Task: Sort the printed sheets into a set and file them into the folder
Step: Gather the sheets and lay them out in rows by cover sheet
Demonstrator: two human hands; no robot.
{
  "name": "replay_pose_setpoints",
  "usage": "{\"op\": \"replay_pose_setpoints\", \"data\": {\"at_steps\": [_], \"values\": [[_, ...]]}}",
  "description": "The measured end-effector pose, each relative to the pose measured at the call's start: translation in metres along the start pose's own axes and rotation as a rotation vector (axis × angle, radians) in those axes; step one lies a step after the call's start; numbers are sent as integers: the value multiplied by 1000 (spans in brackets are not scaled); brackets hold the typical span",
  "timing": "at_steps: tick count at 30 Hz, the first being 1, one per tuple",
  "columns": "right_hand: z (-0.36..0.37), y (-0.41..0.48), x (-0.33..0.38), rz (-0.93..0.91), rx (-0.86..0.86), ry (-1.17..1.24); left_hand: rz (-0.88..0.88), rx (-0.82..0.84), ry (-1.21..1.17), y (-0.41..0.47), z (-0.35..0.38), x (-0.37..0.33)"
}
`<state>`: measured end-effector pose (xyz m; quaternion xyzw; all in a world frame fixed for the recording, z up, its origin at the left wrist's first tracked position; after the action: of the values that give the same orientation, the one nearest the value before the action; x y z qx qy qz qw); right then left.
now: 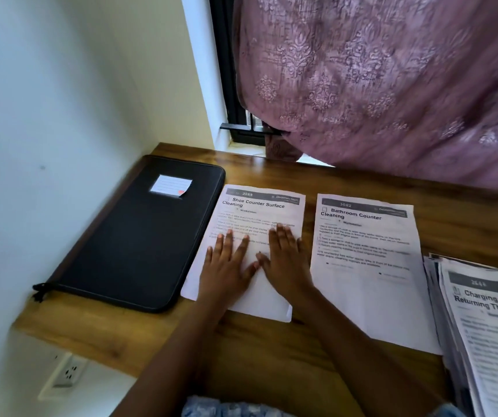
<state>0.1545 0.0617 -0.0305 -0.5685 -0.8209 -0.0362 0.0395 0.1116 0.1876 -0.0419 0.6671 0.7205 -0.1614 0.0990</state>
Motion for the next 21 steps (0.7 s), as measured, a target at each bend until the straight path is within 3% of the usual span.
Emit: {"op": "replay_pose_setpoints", "data": {"at_steps": [5, 9, 13, 21], "values": [[-3, 8, -1, -14, 9, -13, -14, -51, 2, 5, 2, 3], [-34, -4, -52, 134, -165, -27, -2, -53, 11, 5, 1, 6], [-7, -31, -110, 303, 31, -118, -1, -47, 42, 4, 4, 7], [2, -27, -91, 301, 61, -72, -39, -14, 38, 0, 0, 3]]}}
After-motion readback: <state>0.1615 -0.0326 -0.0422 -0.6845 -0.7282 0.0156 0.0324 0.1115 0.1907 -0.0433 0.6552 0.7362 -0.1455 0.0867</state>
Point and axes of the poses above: each hand's wrist, its own y-axis towards the middle knuckle, its own z-axis out of the palm, x = y × z, the point moved 7 cm from there along y, towards the middle knuckle, and after that the axes turned 9 degrees about -y, right-handed, at the moved point
